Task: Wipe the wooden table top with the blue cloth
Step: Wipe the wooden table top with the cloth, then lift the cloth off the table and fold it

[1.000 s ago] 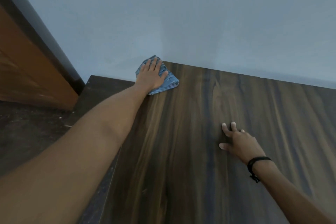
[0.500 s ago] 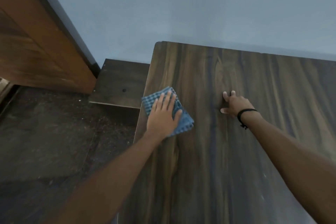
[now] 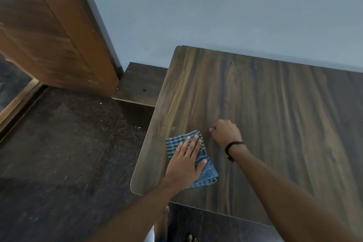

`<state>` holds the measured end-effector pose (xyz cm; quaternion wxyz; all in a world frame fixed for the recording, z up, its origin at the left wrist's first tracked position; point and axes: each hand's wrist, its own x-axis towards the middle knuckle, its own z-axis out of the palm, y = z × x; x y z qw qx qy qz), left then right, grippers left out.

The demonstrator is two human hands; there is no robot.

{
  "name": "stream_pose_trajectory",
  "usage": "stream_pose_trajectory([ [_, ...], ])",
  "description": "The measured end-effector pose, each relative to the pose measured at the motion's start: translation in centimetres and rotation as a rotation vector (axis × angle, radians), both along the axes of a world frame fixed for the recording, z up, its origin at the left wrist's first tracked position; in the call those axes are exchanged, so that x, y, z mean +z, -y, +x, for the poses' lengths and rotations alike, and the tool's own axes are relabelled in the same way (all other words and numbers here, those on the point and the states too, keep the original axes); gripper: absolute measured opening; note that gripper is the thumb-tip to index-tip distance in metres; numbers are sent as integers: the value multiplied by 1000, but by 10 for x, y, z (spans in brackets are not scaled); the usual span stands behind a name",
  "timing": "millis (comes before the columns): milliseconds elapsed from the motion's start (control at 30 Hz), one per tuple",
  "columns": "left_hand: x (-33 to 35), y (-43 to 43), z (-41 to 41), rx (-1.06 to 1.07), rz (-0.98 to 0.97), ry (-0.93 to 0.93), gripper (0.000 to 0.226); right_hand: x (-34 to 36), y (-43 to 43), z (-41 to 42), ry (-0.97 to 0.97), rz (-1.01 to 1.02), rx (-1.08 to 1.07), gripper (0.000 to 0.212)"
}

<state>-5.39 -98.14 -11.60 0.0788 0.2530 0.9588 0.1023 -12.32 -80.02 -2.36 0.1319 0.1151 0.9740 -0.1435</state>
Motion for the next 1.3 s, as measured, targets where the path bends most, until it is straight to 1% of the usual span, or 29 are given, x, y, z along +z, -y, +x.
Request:
stream_pose_trajectory([
  [133,9,2,-18,-72,5,115,78,-11,23,32,-56,-97,-7,21],
  [233,17,-6,-42,-110,-23,153,86,-20,30,42,-54,-149,-74,19],
  [267,22,-9,-50,-114,12,207,86,-22,31,45,-55,-169,-105,20],
  [300,26,-9,-57,-108,96,294,85,-23,33,49,-52,-190,-137,21],
  [333,33,-8,-63,-75,233,402,85,-25,35,54,-56,-213,-164,22],
  [367,41,-5,-66,-7,405,509,84,-26,38,60,-51,-234,-183,26],
  [400,48,-1,-65,86,570,569,82,-26,42,65,-39,-244,-192,32],
  [433,53,5,-63,199,689,555,79,-26,47,69,-17,-245,-209,37],
  [467,57,12,-57,326,752,477,74,-27,52,72,-6,-247,-228,40],
  [500,57,19,-51,464,772,372,66,-24,57,74,12,-266,-270,37],
  [533,57,26,-45,597,771,274,56,-22,61,74,5,-312,-332,27],
  [567,57,32,-40,717,755,221,47,-17,62,72,-2,-378,-422,13],
  [600,59,36,-38,805,735,214,40,-11,63,68,-2,-457,-496,3],
  [667,58,41,-39,887,680,301,35,-1,61,58,36,-617,-608,20],
  [700,59,41,-41,886,659,365,35,3,58,52,94,-701,-620,25],
  [733,61,41,-45,870,645,430,34,9,57,47,135,-772,-609,24],
  [800,76,34,-54,845,678,557,34,15,50,34,165,-925,-626,12],
  [833,87,30,-59,849,734,630,35,22,49,28,151,-1013,-661,8],
  [867,98,26,-66,857,815,717,36,28,47,23,117,-1095,-699,12],
  [900,111,22,-72,868,891,828,37,40,46,19,70,-1148,-698,12],
  [967,135,17,-89,844,992,1055,44,66,42,6,-31,-1179,-666,6],
  [1033,156,16,-109,778,1081,1189,49,90,32,-8,-138,-1182,-619,6],
  [1067,166,14,-119,716,1112,1194,51,103,27,-15,-201,-1162,-589,7],
  [1167,205,5,-146,490,1099,1074,63,142,6,-34,-393,-1042,-523,10],
  [1233,233,-4,-162,371,1032,974,67,170,-5,-43,-476,-980,-495,9],
  [1300,260,-14,-174,281,937,847,61,198,-15,-48,-527,-913,-476,8],
])
